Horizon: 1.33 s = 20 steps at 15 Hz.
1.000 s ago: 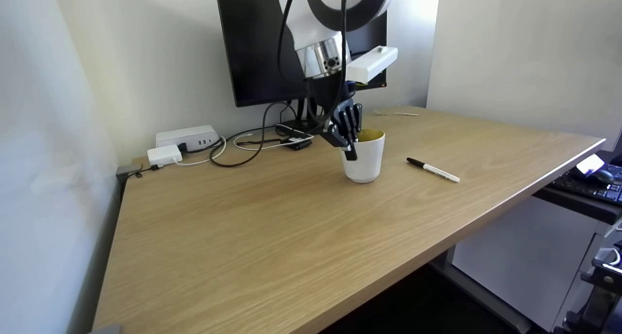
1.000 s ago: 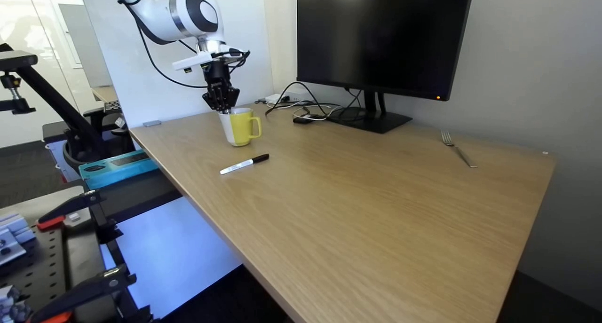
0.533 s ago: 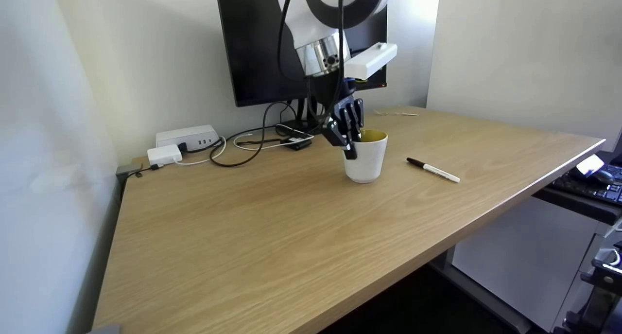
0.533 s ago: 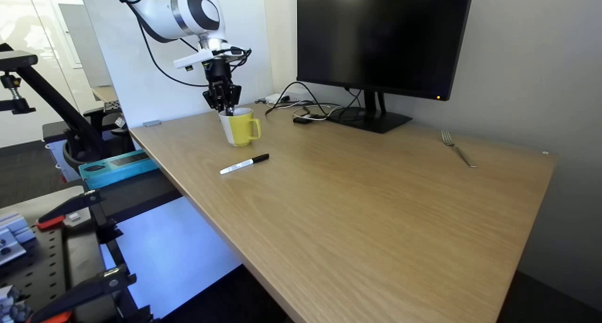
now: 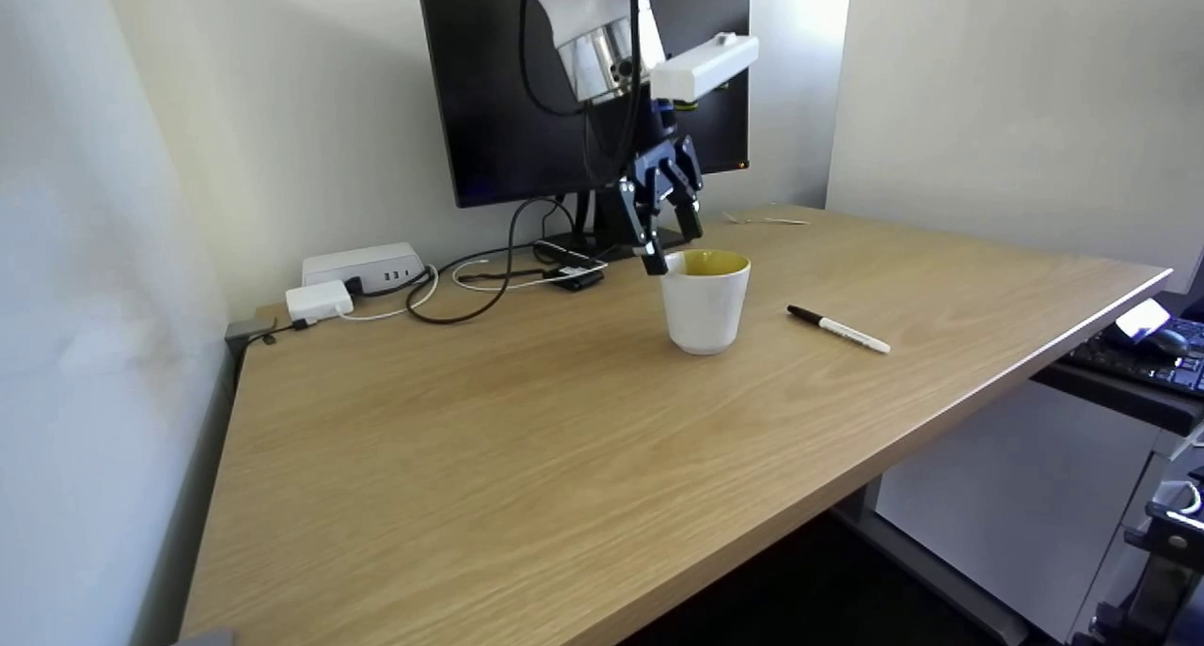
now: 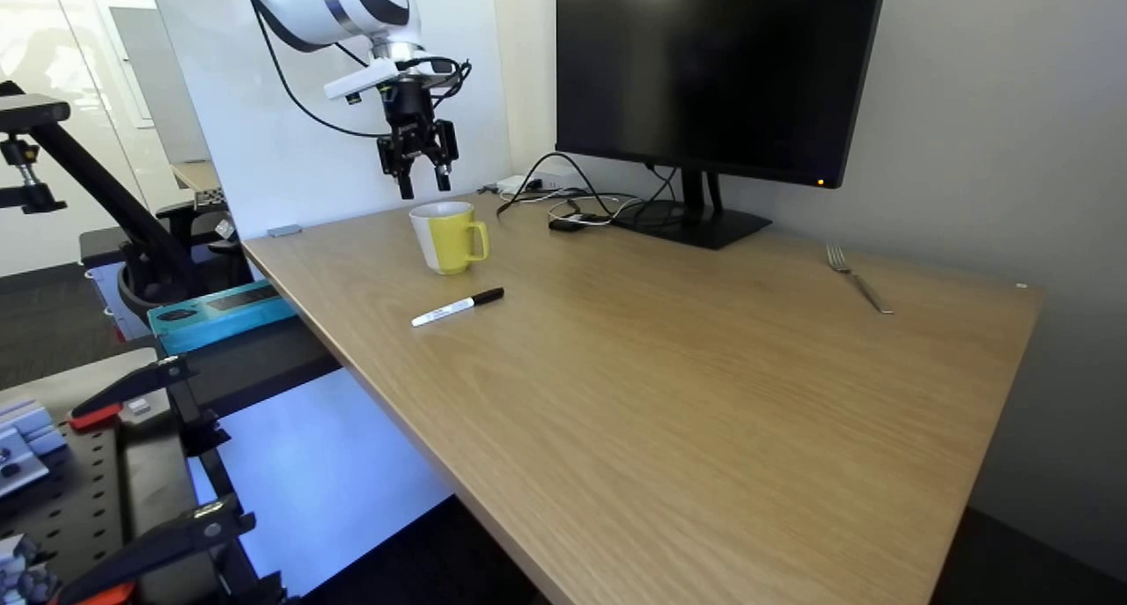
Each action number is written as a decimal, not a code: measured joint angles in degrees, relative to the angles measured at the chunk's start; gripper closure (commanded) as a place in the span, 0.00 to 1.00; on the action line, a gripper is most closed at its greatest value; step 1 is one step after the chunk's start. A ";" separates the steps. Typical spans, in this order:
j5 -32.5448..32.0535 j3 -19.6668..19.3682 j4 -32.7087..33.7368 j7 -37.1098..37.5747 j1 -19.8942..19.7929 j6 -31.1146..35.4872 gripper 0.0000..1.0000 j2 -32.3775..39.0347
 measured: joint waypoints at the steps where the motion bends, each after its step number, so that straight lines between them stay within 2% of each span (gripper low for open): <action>1: -0.01 0.00 0.29 0.06 0.00 -1.10 0.00 -0.97; 5: 0.54 -0.15 0.96 0.49 -0.80 -6.59 0.00 -5.56; 10: 4.93 -0.24 -0.25 0.30 -4.86 -13.10 0.00 -13.20; 14: 8.66 -1.08 -5.70 0.00 -9.75 -15.00 0.00 -21.19; 20: 15.30 -5.80 -16.29 -2.15 -18.34 -16.09 0.00 -32.45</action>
